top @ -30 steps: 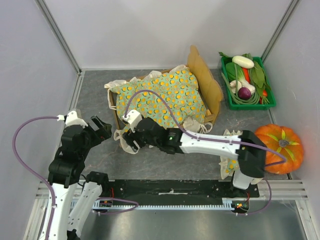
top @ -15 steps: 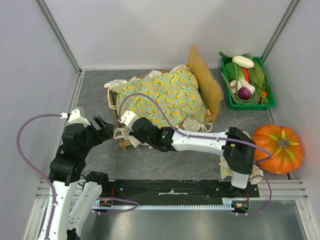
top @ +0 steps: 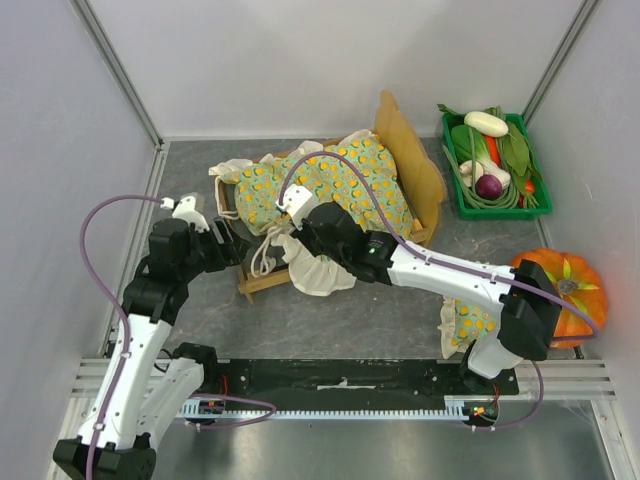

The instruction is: Set up the pet bed

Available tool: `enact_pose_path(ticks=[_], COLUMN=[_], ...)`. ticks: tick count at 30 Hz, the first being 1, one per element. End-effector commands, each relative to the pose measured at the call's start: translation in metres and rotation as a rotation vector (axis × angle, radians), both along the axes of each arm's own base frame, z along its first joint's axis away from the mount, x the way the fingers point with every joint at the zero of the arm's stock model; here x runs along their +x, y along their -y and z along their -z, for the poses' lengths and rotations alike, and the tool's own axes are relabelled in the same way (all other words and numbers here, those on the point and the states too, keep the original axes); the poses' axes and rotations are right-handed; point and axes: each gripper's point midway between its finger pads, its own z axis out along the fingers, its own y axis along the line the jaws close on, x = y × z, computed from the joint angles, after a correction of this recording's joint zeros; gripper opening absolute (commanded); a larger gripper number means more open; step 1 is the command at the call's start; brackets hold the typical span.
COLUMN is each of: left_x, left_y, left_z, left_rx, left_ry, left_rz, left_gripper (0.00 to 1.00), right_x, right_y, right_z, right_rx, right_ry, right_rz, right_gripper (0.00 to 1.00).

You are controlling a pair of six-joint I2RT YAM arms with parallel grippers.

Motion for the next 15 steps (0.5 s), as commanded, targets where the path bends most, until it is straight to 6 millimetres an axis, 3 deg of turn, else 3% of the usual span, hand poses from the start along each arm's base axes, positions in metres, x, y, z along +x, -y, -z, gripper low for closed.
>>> enact_pose_path(ticks=[1,3,7,15], left_x=[0.016,0.014,0.014,0.012], left_y=[0.031,0.043,0.046,0.051], left_z=[-0.011,-0.005,0.009,0.040], left_rx=[-0.081,-0.116,-0.097,-0.109], left_ry=[0.085,0.095,0.079,-0.013], left_rz=[0.159,0.223,0.267,0.293], left_gripper=[0.73,0.72,0.65,0.64], right_x=[0.007,0.012,0.016,0.020], right_y=[0.004,0.006,0.006,0.007], right_z=[0.006,0.006,0.002,0.000], right_rx=[-0.020,-0.011,0.002,0.018], right_ry=[0.004,-0.008,-0.011,-0.022], right_rz=[-0.026,-0.024,-0.030,-0.044], right_gripper=[0.00,0.00,0.00,0.00])
